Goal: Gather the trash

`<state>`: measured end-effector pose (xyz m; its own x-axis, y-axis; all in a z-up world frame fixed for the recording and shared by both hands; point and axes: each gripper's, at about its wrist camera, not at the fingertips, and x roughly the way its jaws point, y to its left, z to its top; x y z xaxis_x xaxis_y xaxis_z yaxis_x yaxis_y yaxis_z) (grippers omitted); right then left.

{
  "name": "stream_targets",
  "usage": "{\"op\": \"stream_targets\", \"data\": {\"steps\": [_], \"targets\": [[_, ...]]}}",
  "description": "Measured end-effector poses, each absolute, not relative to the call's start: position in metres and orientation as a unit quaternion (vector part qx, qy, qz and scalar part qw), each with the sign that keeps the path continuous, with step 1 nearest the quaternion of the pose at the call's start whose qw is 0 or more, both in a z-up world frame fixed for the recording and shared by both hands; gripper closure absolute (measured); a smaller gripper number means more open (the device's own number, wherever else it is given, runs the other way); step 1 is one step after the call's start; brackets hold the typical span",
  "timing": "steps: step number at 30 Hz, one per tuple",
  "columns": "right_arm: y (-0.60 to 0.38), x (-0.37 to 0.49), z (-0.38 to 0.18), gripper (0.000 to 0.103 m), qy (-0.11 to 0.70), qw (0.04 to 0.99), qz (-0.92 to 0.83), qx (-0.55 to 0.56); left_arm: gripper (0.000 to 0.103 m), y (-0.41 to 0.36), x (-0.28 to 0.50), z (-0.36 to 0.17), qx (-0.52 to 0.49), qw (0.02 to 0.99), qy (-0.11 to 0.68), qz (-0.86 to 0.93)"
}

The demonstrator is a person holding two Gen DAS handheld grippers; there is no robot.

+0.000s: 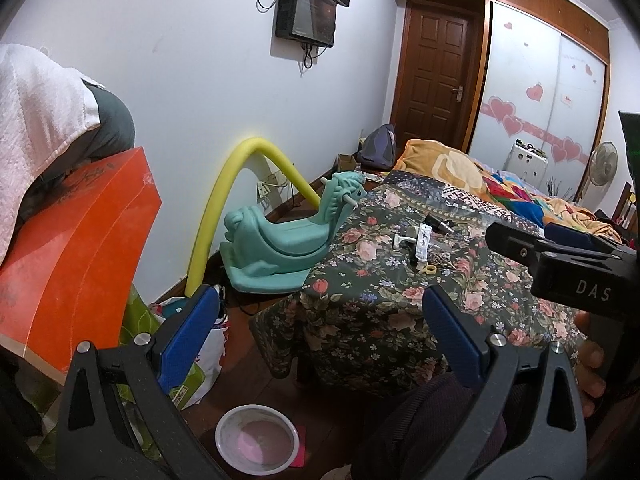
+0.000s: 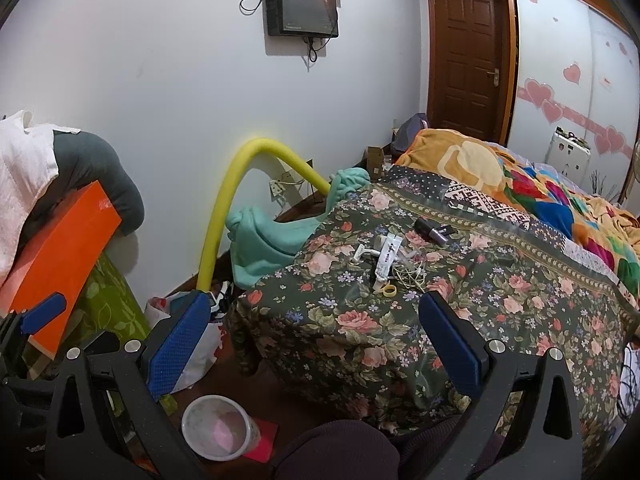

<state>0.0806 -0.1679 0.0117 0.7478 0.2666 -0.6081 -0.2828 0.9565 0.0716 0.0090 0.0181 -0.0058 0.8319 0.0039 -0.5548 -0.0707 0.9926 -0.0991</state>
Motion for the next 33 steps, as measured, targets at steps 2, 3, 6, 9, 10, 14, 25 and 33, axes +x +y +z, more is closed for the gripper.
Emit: {"op": "stream_targets", "data": {"steps": [2, 3, 6, 9, 10, 14, 25, 33], "targets": [[-0.170, 0.082, 0.012, 0.000, 0.323, 0.935, 0.146, -0.011, 0.001, 0.016, 0.009, -0.005, -0.056, 0.955, 0.290, 0.020], [-0.170, 0.082, 0.012, 0.000, 0.324, 0.935, 0.146, -0.010, 0.001, 0.015, 0.009, -0.005, -0.054, 0.955, 0.290, 0.021], [-0.175, 0.084, 0.012, 0.000, 0.325, 0.934, 0.146, -0.007, 0.001, 0.012, 0.011, -0.005, -0.054, 0.955, 0.291, 0.023], [-0.181, 0.087, 0.011, 0.000, 0.326, 0.934, 0.146, -0.007, 0.001, 0.007, 0.015, -0.005, -0.055, 0.954, 0.292, 0.025], [-0.183, 0.088, 0.011, 0.000, 0.326, 0.934, 0.146, -0.007, 0.001, 0.005, 0.017, -0.005, -0.055, 0.954, 0.294, 0.026], [-0.194, 0.097, 0.009, 0.000, 0.328, 0.934, 0.142, -0.005, 0.001, -0.005, 0.028, -0.005, -0.053, 0.953, 0.297, 0.024], [-0.241, 0.138, 0.003, 0.000, 0.337, 0.935, 0.111, -0.007, 0.001, -0.048, 0.090, -0.007, -0.053, 0.948, 0.314, 0.018], [-0.280, 0.182, -0.012, 0.000, 0.346, 0.934, 0.080, -0.024, 0.010, -0.085, 0.149, -0.022, -0.056, 0.941, 0.333, -0.010]]}}
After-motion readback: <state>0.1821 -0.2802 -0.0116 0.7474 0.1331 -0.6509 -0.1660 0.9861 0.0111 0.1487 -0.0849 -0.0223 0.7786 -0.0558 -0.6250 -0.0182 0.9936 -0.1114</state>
